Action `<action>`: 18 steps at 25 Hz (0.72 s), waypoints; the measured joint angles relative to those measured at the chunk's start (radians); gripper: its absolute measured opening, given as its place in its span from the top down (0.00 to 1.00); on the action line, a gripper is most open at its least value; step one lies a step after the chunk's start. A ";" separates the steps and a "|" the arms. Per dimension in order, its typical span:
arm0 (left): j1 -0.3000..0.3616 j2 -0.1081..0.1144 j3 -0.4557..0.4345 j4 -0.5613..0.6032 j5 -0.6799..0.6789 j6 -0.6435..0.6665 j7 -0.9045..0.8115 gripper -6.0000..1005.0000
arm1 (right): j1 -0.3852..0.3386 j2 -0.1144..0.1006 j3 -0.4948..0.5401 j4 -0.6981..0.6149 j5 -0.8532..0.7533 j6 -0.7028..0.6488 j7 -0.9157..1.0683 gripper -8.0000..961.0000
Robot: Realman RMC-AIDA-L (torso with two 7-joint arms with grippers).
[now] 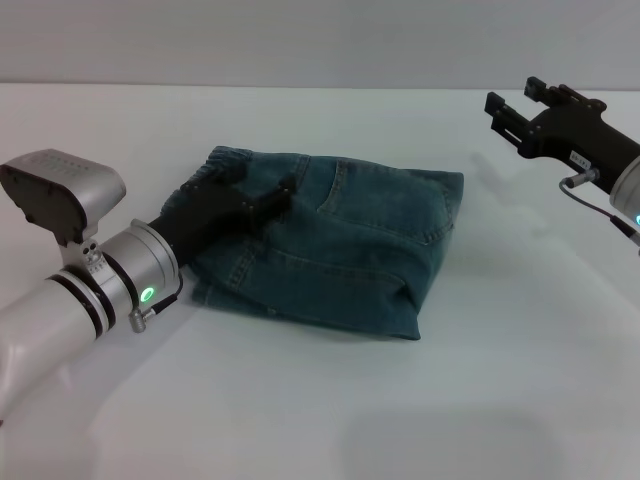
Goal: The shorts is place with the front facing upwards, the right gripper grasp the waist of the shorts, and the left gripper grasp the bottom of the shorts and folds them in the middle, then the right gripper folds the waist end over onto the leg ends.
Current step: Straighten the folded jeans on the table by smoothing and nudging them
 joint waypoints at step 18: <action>0.035 0.009 -0.218 0.007 0.000 0.098 0.134 0.21 | -0.011 -0.010 -0.017 -0.039 -0.111 -0.327 0.223 0.42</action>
